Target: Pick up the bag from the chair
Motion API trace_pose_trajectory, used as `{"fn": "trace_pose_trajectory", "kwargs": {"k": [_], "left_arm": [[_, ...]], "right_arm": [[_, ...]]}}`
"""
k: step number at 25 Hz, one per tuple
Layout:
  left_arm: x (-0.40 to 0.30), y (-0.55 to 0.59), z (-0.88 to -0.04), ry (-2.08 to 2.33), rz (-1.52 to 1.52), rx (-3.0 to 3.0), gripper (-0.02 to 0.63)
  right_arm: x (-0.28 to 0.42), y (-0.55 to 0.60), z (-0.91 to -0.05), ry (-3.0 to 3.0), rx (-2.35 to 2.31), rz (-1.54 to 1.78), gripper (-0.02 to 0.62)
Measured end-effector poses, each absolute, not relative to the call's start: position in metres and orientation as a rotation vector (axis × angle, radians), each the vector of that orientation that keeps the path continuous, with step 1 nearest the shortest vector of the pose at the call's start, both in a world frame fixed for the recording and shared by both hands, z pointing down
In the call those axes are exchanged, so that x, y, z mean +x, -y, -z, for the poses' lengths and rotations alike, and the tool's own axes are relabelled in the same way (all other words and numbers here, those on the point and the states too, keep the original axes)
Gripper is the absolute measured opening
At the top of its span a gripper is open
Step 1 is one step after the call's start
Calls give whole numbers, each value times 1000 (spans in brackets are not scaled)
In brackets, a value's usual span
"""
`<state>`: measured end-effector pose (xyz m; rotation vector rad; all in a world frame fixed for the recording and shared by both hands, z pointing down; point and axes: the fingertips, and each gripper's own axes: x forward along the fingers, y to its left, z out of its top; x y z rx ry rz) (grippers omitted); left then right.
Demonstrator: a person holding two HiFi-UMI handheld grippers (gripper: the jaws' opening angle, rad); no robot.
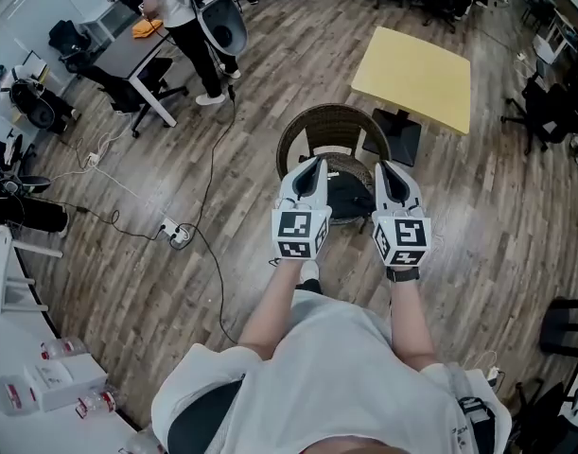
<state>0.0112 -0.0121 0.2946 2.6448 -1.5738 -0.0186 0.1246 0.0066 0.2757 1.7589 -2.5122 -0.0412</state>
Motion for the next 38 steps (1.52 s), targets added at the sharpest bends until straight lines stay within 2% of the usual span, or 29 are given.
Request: {"fn": "trace_pose_trajectory", "kwargs": {"k": [15,24,38], "left_arm": [[-25,107,-319,1496,-5,2647,11],[-58,132,-386,1466,-102,2530,11],[-60,176,-524,1428,-296,2308,9]], "right_arm": [[72,93,-302,2491,1708,-9,14],[52,108,-369,2394,1634,-143,14],[62,155,-507,2314,1478,-415,14]]}}
